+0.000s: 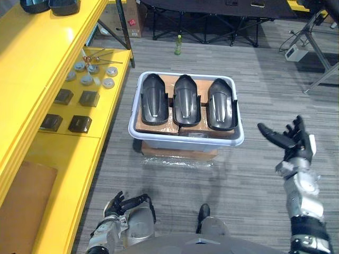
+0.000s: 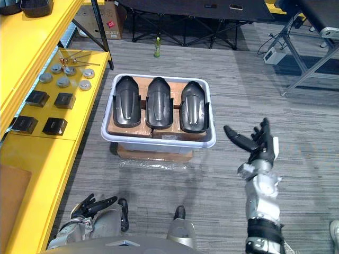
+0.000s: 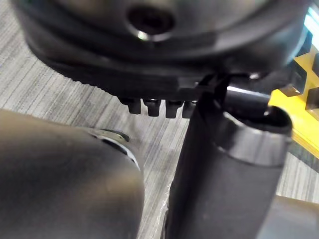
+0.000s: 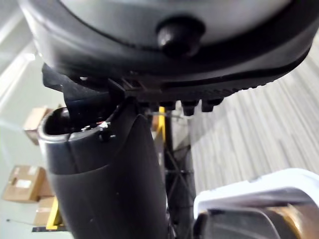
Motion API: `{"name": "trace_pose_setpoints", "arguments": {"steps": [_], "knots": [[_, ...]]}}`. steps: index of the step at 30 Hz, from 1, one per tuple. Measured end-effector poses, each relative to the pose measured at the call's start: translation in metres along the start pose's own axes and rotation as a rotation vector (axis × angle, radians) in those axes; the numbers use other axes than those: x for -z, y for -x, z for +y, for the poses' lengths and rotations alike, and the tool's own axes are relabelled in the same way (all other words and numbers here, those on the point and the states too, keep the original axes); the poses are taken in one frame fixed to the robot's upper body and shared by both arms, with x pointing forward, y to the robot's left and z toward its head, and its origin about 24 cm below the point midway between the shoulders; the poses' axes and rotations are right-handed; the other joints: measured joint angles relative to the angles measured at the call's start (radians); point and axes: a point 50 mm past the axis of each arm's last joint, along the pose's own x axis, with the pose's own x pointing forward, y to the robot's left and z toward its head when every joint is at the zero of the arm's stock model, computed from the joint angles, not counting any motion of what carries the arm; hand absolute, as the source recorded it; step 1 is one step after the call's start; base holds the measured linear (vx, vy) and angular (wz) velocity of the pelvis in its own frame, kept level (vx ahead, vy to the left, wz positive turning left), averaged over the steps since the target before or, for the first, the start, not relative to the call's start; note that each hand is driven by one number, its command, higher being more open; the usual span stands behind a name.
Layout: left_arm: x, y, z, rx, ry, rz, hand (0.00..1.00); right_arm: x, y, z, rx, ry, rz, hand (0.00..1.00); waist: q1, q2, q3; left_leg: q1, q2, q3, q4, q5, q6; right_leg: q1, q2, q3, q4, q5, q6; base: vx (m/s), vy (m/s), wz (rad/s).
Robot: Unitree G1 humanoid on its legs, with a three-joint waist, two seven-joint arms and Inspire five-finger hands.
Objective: Walk over and take three plastic housings, then place them on the shelf
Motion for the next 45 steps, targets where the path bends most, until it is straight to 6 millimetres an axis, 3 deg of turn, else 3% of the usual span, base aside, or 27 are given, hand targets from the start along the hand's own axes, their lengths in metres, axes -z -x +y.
{"name": "trace_pose_setpoints", "arguments": {"steps": [3, 5, 7, 10, 13, 18, 21, 25, 31, 32, 42, 45], "knots": [[-0.003, 0.001, 0.004, -0.009, 0.012, -0.019, 1.0, -0.041, -0.027, -0.003, 0.012, 0.008, -0.086, 1.0, -0.009, 0.019, 0.066, -0.053, 0.003, -0.026, 0.045, -0.003, 0.014, -0.024, 0.003, -0.011, 0.036, 0.0, 0.0, -0.07, 0.048, 0.16], [-0.015, 0.0, -0.001, 0.006, 0.039, -0.072, 1.0, -0.068, -0.051, -0.004, 0.024, -0.013, -0.109, 1.0, -0.009, 0.04, 0.12, -0.093, 0.008, -0.041, 0.082, -0.003, 0.023, -0.06, 0.004, -0.018, 0.081, 0.0, 0.0, -0.1, 0.067, 0.15], [-0.026, -0.003, -0.013, 0.044, 0.093, -0.114, 1.0, -0.093, -0.071, -0.008, 0.058, -0.052, -0.107, 1.0, 0.018, 0.072, 0.177, -0.135, 0.01, -0.051, 0.114, -0.003, 0.031, -0.108, 0.0, -0.017, 0.135, -0.008, 0.0, -0.12, 0.075, 0.07], [-0.03, -0.002, -0.022, 0.071, 0.093, -0.145, 1.0, -0.099, -0.082, -0.005, 0.078, -0.04, -0.078, 1.0, 0.029, 0.09, 0.19, -0.18, -0.006, -0.067, 0.116, 0.013, 0.044, -0.17, -0.026, -0.025, 0.207, -0.037, 0.003, -0.07, 0.038, 0.23], [-0.037, -0.003, -0.036, 0.118, 0.091, -0.166, 1.0, -0.113, -0.093, -0.004, 0.101, 0.009, -0.059, 1.0, 0.051, 0.128, 0.211, -0.221, -0.026, -0.073, 0.127, 0.023, 0.054, -0.231, -0.053, -0.024, 0.28, -0.063, 0.006, -0.06, 0.029, 0.14], [-0.052, -0.004, -0.055, 0.179, 0.083, -0.211, 1.0, -0.151, -0.102, -0.013, 0.161, 0.059, -0.096, 1.0, 0.08, 0.169, 0.239, -0.316, -0.038, -0.082, 0.144, 0.049, 0.062, -0.346, -0.07, -0.02, 0.347, -0.071, 0.003, -0.05, 0.022, 0.05], [-0.058, -0.004, -0.061, 0.202, 0.061, -0.226, 1.0, -0.163, -0.103, -0.018, 0.189, 0.094, -0.101, 1.0, 0.098, 0.178, 0.244, -0.339, -0.038, -0.083, 0.16, 0.049, 0.062, -0.379, -0.078, -0.015, 0.392, -0.09, 0.001, -0.03, 0.004, 0.02], [-0.065, -0.004, -0.068, 0.227, 0.042, -0.241, 1.0, -0.178, -0.107, -0.01, 0.192, 0.158, -0.108, 1.0, 0.105, 0.185, 0.246, -0.379, -0.038, -0.089, 0.161, 0.058, 0.061, -0.432, -0.082, -0.014, 0.428, -0.099, -0.005, -0.05, -0.023, 0.02], [-0.073, -0.005, -0.075, 0.248, 0.051, -0.258, 1.0, -0.163, -0.109, -0.011, 0.208, 0.285, 0.035, 1.0, 0.142, 0.195, 0.249, -0.426, -0.045, -0.107, 0.156, 0.078, 0.052, -0.496, -0.094, -0.022, 0.485, -0.125, -0.016, -0.04, -0.049, 0.09], [-0.074, -0.005, -0.076, 0.25, 0.052, -0.263, 1.0, -0.163, -0.109, -0.012, 0.213, 0.284, 0.048, 0.0, 0.147, 0.195, 0.249, -0.434, -0.048, -0.11, 0.155, 0.085, 0.054, -0.509, -0.098, -0.023, 0.5, -0.131, -0.018, -0.03, -0.058, 0.13], [-0.075, -0.005, -0.077, 0.273, 0.058, -0.272, 1.0, -0.186, -0.105, -0.034, 0.305, 0.477, 0.121, 0.0, 0.148, 0.194, 0.249, -0.447, -0.053, -0.125, 0.12, 0.112, 0.044, -0.543, -0.115, -0.048, 0.555, -0.165, -0.03, -0.02, -0.047, 0.08], [-0.076, -0.005, -0.076, 0.274, 0.062, -0.273, 1.0, -0.183, -0.105, -0.033, 0.293, 0.453, 0.162, 0.0, 0.146, 0.185, 0.253, -0.435, -0.048, -0.128, 0.109, 0.129, 0.036, -0.54, -0.112, -0.049, 0.565, -0.168, -0.042, 0.01, -0.077, 0.03]]}}
